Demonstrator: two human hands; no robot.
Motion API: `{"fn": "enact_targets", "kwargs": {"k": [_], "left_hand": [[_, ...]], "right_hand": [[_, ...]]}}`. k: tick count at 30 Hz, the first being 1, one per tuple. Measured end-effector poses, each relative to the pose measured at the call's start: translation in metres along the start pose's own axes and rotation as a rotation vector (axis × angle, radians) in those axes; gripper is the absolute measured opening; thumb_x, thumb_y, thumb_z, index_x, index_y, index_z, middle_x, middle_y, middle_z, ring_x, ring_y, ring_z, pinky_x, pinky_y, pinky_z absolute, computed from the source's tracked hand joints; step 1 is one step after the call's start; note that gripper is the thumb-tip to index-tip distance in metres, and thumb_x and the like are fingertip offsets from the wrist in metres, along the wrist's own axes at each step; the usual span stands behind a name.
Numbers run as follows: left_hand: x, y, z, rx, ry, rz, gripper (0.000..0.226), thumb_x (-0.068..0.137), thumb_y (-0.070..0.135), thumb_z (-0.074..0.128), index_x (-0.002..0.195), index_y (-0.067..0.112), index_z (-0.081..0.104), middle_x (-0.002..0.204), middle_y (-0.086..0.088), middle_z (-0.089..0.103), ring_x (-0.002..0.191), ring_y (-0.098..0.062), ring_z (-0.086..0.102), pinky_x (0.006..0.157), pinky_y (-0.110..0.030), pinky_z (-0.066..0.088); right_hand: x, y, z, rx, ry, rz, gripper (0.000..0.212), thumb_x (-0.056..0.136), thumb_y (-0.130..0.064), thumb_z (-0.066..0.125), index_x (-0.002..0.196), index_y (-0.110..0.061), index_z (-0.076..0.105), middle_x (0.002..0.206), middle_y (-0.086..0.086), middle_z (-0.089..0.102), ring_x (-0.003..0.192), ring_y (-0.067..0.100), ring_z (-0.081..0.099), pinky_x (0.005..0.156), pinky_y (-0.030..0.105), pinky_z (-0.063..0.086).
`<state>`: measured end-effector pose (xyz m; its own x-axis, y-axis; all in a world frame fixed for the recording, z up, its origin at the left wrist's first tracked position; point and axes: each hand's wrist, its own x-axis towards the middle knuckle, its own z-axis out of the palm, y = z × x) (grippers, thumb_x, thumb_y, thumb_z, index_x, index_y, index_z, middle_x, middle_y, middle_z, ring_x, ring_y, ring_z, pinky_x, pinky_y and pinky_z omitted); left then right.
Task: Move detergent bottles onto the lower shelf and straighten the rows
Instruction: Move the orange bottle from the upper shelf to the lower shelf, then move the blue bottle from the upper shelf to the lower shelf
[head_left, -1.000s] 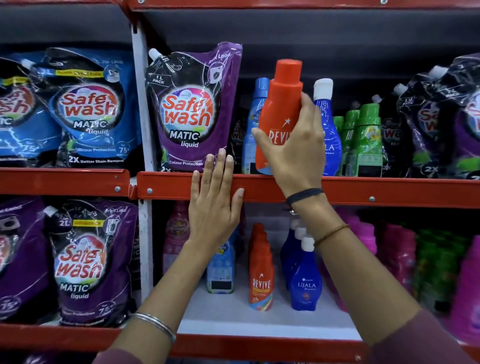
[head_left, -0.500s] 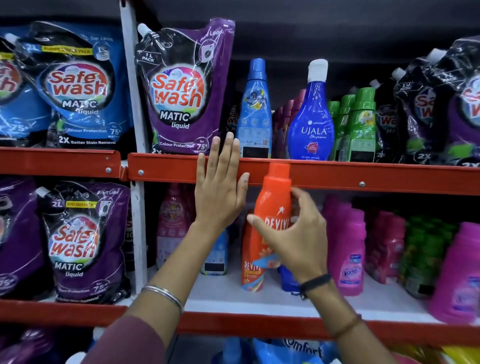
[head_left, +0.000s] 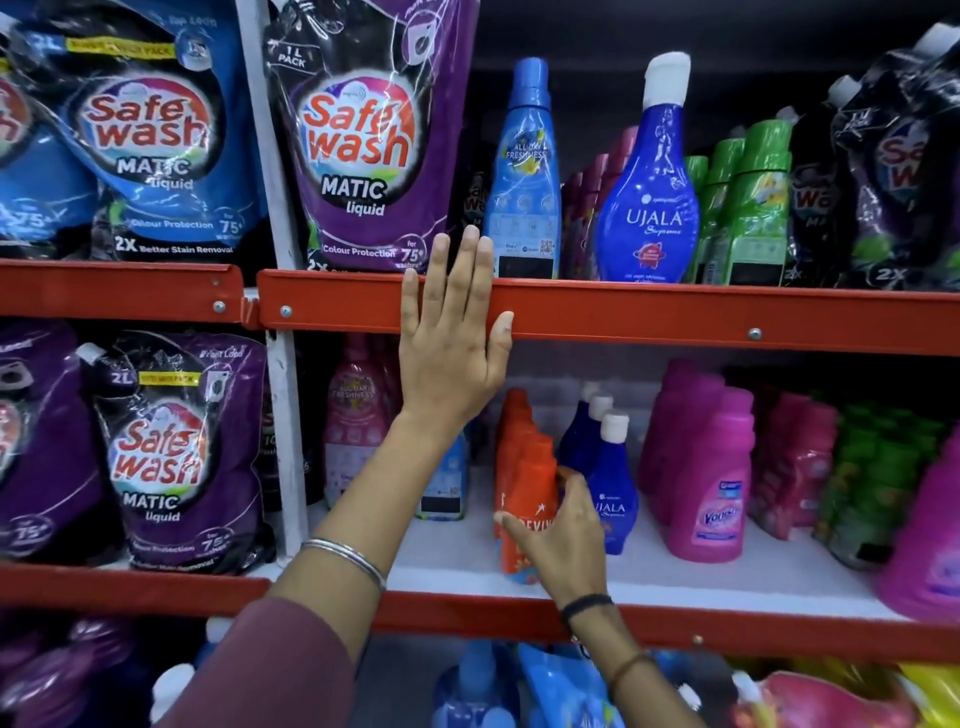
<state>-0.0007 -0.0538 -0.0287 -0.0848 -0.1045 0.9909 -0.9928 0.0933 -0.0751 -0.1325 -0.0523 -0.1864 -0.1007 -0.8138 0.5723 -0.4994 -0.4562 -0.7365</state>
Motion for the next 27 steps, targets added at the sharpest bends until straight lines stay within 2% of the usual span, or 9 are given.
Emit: {"fn": "enact_targets", "kwargs": {"k": [8,16,20,22,27], "left_hand": [[0.000,0.000,0.000,0.002,0.005,0.007,0.059,0.099,0.035,0.035,0.151,0.010,0.023,0.159,-0.007,0.026,0.148,-0.024,0.014,0.121,-0.040,-0.001],[0.002,0.000,-0.002,-0.001,-0.013,0.001,0.058,0.100,0.035,0.033,0.151,0.010,0.022,0.159,-0.007,0.025,0.148,-0.025,0.014,0.121,-0.040,-0.003],[0.002,0.001,-0.002,0.000,-0.026,0.001,0.058,0.100,0.035,0.033,0.151,0.010,0.021,0.159,-0.007,0.025,0.148,-0.025,0.013,0.121,-0.039,-0.004],[0.002,0.002,-0.002,-0.004,-0.028,-0.005,0.058,0.100,0.035,0.033,0.151,0.010,0.022,0.159,-0.007,0.025,0.149,-0.024,0.013,0.121,-0.039,-0.004],[0.003,0.006,-0.004,-0.024,-0.045,-0.038,0.060,0.099,0.035,0.032,0.152,0.011,0.018,0.160,-0.007,0.022,0.149,-0.025,0.009,0.121,-0.041,-0.005]], "right_hand": [[-0.003,0.007,0.013,-0.038,-0.043,0.016,0.075,0.062,-0.035,0.081,0.121,-0.016,0.039,0.117,0.008,0.057,0.106,0.025,0.056,0.087,0.037,0.049],[-0.010,0.008,0.005,-0.155,-0.053,-0.035,0.083,0.062,-0.054,0.076,0.123,-0.016,0.035,0.122,0.007,0.053,0.109,0.028,0.056,0.082,0.041,0.052],[-0.005,-0.004,-0.028,-0.083,0.082,-0.114,0.079,0.063,-0.064,0.069,0.121,-0.019,0.040,0.113,-0.001,0.054,0.102,0.021,0.057,0.079,0.041,0.053],[0.005,-0.019,-0.055,-0.006,0.184,-0.201,0.063,0.067,-0.058,0.069,0.112,-0.021,0.045,0.103,-0.006,0.052,0.092,0.017,0.058,0.073,0.040,0.055],[0.046,-0.074,-0.121,0.103,0.531,-0.472,0.032,0.078,-0.033,0.069,0.097,-0.012,0.054,0.092,0.000,0.055,0.081,0.013,0.057,0.069,0.041,0.054]]}}
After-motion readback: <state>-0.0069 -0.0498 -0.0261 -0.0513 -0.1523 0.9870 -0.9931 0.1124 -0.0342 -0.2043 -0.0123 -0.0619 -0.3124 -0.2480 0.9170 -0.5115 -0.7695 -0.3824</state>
